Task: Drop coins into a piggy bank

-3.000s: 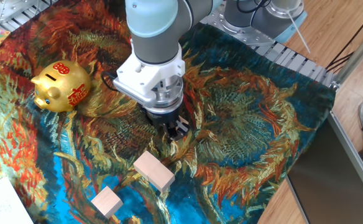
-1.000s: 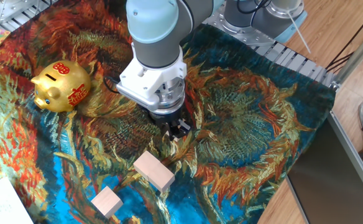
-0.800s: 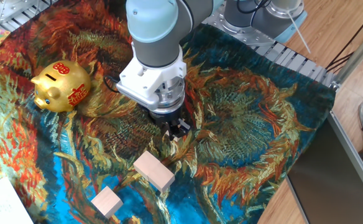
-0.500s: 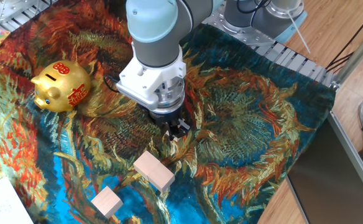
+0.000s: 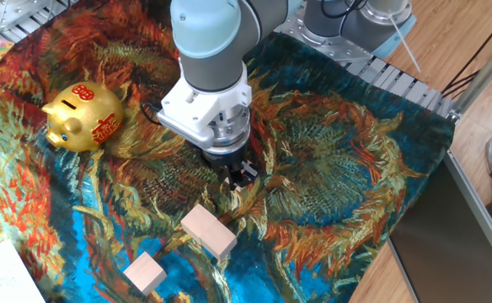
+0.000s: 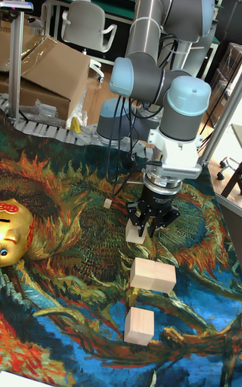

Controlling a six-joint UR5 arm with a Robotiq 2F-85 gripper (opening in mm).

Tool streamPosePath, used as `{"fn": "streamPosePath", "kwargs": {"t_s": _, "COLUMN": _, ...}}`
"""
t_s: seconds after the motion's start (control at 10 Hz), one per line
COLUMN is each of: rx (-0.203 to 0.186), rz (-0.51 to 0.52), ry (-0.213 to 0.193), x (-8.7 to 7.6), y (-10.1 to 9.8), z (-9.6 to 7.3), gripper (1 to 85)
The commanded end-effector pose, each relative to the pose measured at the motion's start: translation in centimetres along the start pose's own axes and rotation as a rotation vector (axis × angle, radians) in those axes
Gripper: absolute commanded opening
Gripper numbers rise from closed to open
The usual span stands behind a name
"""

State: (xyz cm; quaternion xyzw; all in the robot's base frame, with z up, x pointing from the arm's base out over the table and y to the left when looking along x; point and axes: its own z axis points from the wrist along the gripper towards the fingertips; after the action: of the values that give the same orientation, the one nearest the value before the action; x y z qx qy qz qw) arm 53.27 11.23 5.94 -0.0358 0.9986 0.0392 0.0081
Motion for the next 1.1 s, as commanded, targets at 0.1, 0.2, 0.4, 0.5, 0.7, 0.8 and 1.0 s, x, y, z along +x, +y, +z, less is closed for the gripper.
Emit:
{"fn": "streamPosePath", "kwargs": {"t_s": 0.1, "rx": -0.017, "rz": 0.009, "ry": -0.004, "x": 0.17, "y": 0.13, "z": -0.14, "gripper": 29.7}}
{"fn": "streamPosePath", "kwargs": {"t_s": 0.2, "rx": -0.018, "rz": 0.007, "ry": -0.004, "x": 0.2, "y": 0.14, "z": -0.11, "gripper": 29.7}}
{"fn": "streamPosePath", "kwargs": {"t_s": 0.4, "rx": -0.018, "rz": 0.007, "ry": -0.005, "x": 0.17, "y": 0.2, "z": -0.06, "gripper": 29.7}}
{"fn": "streamPosePath", "kwargs": {"t_s": 0.5, "rx": -0.018, "rz": 0.007, "ry": -0.005, "x": 0.19, "y": 0.19, "z": -0.04, "gripper": 29.7}}
{"fn": "streamPosePath", "kwargs": {"t_s": 0.7, "rx": -0.018, "rz": 0.003, "ry": -0.007, "x": 0.21, "y": 0.18, "z": 0.01, "gripper": 29.3}}
{"fn": "streamPosePath", "kwargs": {"t_s": 0.8, "rx": -0.018, "rz": 0.003, "ry": -0.007, "x": 0.22, "y": 0.17, "z": 0.01, "gripper": 29.3}}
{"fn": "streamPosePath", "kwargs": {"t_s": 1.0, "rx": -0.02, "rz": 0.003, "ry": -0.007, "x": 0.23, "y": 0.23, "z": 0.0, "gripper": 29.3}}
